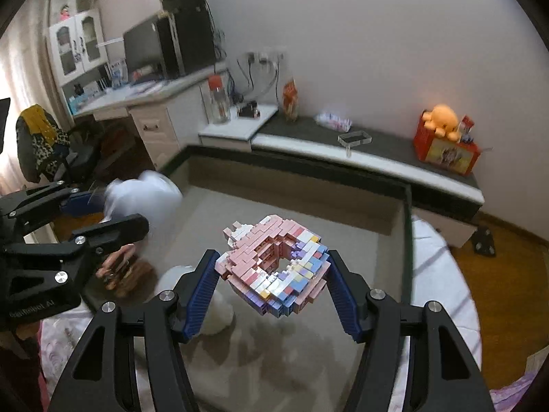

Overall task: Organize rigid objects
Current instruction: 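Carry the plug adapter and block donut into the pink box and release both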

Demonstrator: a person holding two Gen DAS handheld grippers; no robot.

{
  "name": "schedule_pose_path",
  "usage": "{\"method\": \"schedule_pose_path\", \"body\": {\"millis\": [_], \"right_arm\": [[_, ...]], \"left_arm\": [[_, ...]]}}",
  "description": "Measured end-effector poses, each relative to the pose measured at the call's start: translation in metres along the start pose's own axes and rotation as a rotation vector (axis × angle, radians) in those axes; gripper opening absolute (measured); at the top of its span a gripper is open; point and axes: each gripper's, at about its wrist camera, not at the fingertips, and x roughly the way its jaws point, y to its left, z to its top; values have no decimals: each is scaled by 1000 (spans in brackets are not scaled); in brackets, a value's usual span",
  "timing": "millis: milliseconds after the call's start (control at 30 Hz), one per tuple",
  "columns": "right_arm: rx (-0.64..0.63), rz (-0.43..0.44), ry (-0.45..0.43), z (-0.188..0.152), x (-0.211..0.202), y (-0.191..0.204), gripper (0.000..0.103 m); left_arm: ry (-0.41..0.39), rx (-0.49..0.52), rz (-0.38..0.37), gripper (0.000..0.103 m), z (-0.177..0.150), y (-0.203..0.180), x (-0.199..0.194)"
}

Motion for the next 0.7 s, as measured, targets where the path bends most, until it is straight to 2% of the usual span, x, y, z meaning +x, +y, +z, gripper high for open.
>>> {"method": "schedule_pose_path", "body": {"millis": [67,233,267,300,333,367,400,467,600,700], "right_arm": [[-2,-3,20,1,11,-1,64],[19,-1,52,2,23,-7,64],[24,-6,53,1,23,-8,65],[30,-9,48,-1,22,-9,67],[36,-11,44,-1,20,-10,77],[43,-15,38,-1,17,-11,83],[47,-17,31,-1,14,-12,83],[47,-20,14,-2,3,-12,83],[50,-32,-27,-7,-25,-5,83],[51,-42,-59,-13,-47,2,83]], "left_arm": [[13,-3,-4,24,0,1,9],[41,-11,12,26,-6,5,24],[40,-16,15,29,-8,6,22],[37,-29,12,36,-10,7,20],[34,-42,11,43,-11,9,16],[17,-51,17,60,-13,10,10],[-1,-50,32,72,-14,10,2],[-36,-49,48,76,-19,9,-14],[-83,-78,54,92,-28,7,-49],[-110,-87,57,96,-37,1,-74]]}}
